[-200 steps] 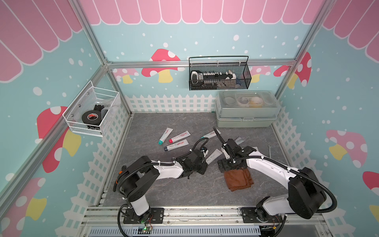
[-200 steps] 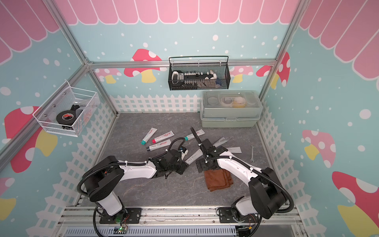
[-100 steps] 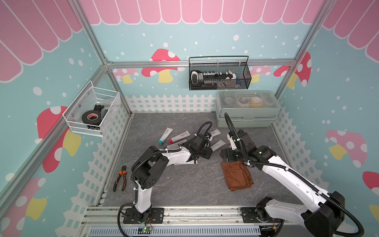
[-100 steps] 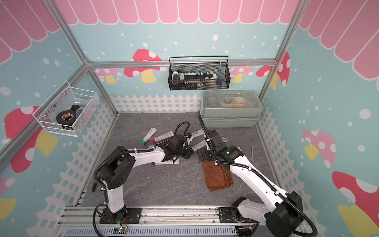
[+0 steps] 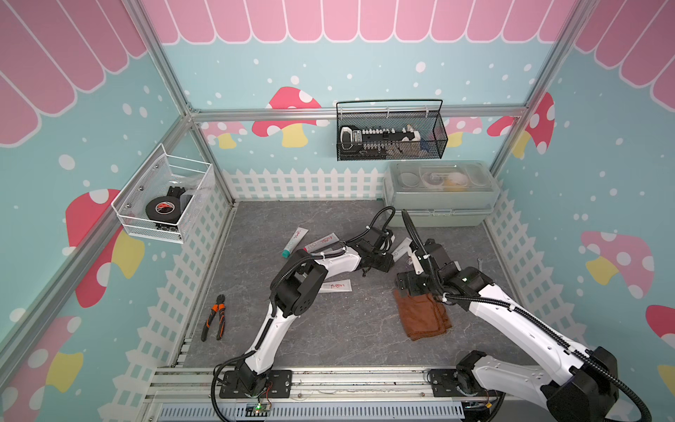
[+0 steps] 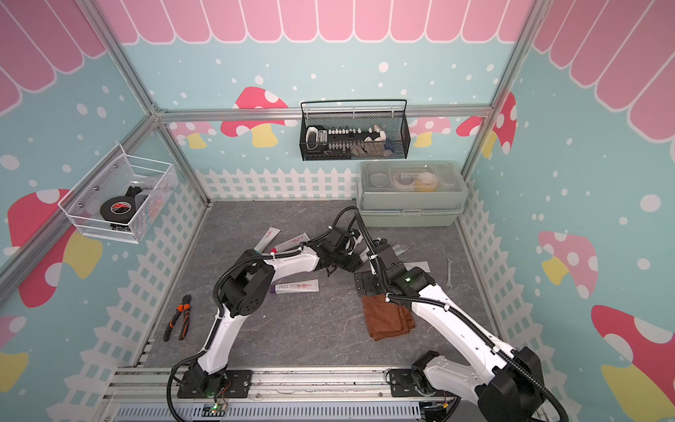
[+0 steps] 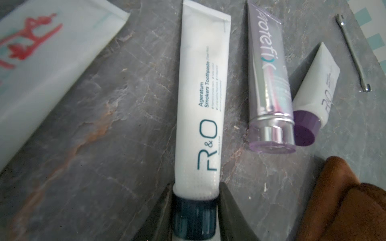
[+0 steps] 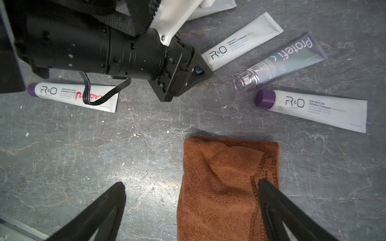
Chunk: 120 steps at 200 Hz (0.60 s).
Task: Wipe the surface of the toothpaste tube
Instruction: Move the toothpaste to the center of the board.
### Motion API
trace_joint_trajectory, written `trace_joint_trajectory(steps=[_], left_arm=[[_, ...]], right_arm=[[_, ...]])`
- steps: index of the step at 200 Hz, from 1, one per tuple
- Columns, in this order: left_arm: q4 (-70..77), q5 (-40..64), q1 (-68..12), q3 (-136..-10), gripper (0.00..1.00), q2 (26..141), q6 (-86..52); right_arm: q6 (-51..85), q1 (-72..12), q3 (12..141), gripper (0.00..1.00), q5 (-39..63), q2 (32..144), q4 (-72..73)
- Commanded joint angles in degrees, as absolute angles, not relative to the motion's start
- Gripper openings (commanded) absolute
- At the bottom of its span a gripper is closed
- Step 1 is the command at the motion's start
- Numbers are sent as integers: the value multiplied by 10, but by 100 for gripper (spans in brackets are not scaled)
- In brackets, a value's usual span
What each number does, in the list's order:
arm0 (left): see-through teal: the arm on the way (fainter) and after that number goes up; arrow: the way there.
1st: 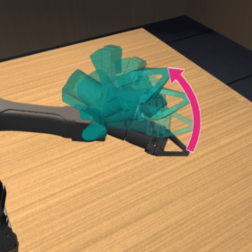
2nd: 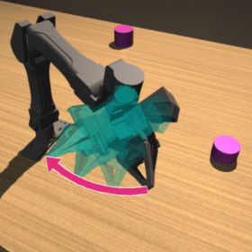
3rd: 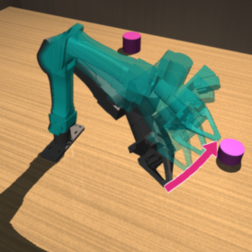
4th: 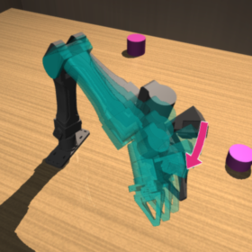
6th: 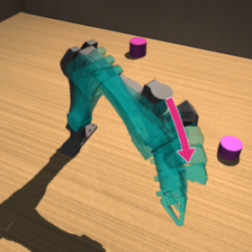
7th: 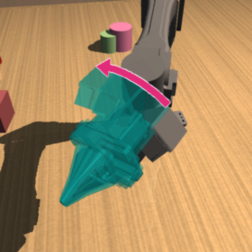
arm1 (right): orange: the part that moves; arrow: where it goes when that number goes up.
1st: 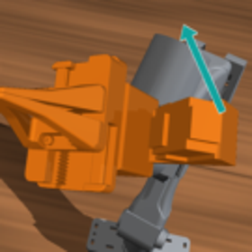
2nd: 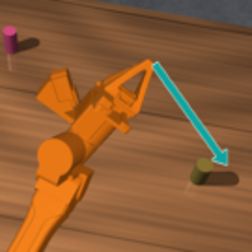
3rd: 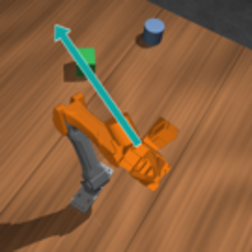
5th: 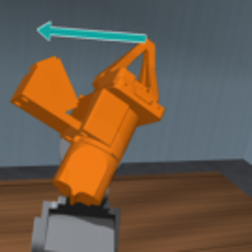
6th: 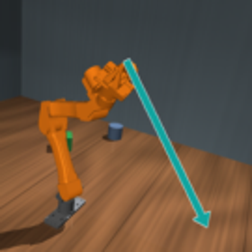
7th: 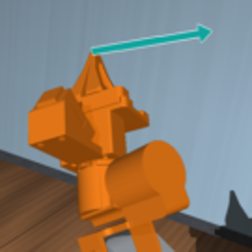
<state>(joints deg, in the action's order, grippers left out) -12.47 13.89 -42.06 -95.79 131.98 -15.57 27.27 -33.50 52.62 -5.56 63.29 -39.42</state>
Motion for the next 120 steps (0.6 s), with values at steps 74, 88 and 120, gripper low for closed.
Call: trace_joint_trajectory(steps=[74,88,120], left_arm=[[-138,110,-393,-932,64,1231,-131],[-147,101,-377,-932,64,1226,-129],[-152,99,-339,-931,64,1228,-138]], right_arm=[[275,-336,501,98,-65,620,-381],[276,-336,497,99,-63,619,-379],[277,-336,487,99,-60,615,-378]])
